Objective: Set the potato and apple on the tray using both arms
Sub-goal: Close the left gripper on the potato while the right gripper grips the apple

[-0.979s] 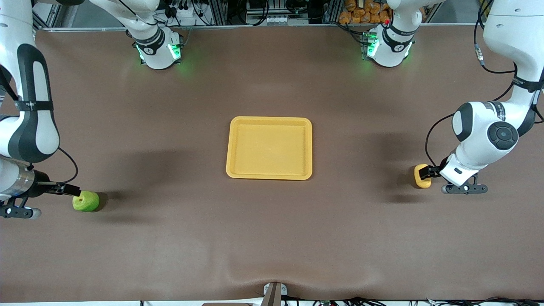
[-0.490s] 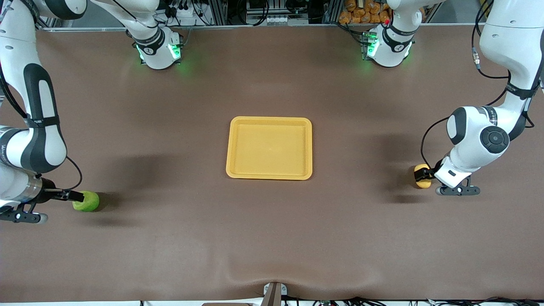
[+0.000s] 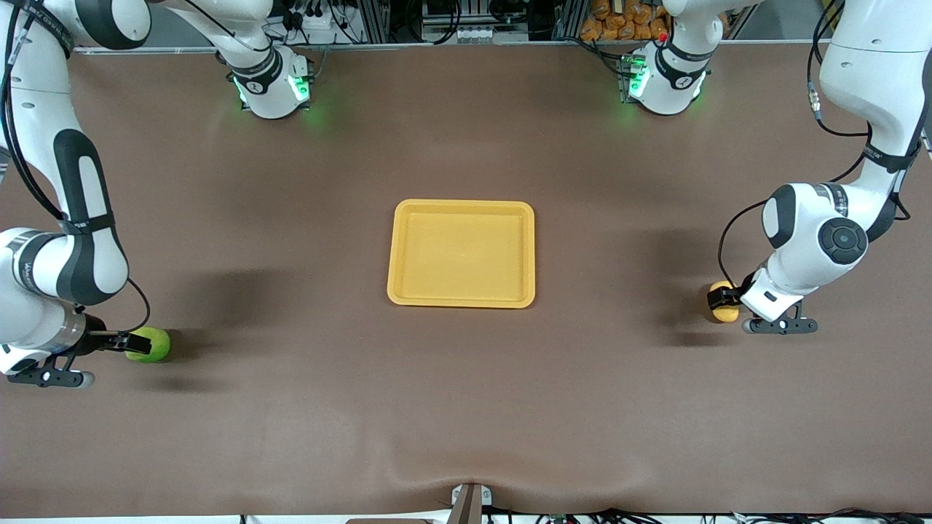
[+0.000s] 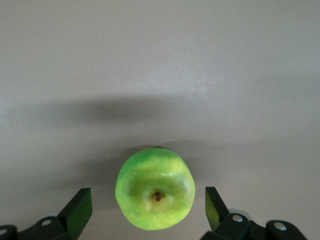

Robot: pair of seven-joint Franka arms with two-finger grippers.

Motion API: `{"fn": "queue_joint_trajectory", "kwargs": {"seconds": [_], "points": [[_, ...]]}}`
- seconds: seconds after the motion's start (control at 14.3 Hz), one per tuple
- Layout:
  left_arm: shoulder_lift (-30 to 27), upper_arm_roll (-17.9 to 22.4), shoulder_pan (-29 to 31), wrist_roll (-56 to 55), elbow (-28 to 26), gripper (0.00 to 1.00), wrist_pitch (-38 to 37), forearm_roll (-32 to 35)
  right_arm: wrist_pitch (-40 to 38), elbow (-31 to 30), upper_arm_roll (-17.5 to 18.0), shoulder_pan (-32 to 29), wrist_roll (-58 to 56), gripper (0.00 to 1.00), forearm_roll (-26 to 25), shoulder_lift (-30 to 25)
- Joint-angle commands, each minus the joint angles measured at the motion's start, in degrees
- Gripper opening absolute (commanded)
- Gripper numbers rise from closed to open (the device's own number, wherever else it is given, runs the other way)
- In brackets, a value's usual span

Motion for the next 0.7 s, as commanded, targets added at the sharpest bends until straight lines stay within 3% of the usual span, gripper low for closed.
{"fn": "queue_joint_trajectory", "kwargs": {"seconds": [0.0,0.28,0.49,0.63], "points": [[-0.3,-0.4,0.4,-0.7,-0.8,0.85,0.7,1.4,-0.2,0.8,0.9,-1.2,-1.3,1.0,1.0,1.2],[-0.6,-0.5,0.3,-0.3,-1.5,0.64,0.6,1.5,-0.1,0.9,1.2,-2.4,-1.3,1.0,2.8,2.9],[-0.9,-0.6,0.3,0.4,-2.0,0.26,0.5,1.5,0.2,0.9,1.2,-2.9,-2.2,1.0,3.5,4.2],[-1.7,-0.9,0.3,0.4,-2.1,0.13,-0.6,1.6,0.7,0.9,1.2,-3.5,-2.3,1.0,6.5,5.5]]}}
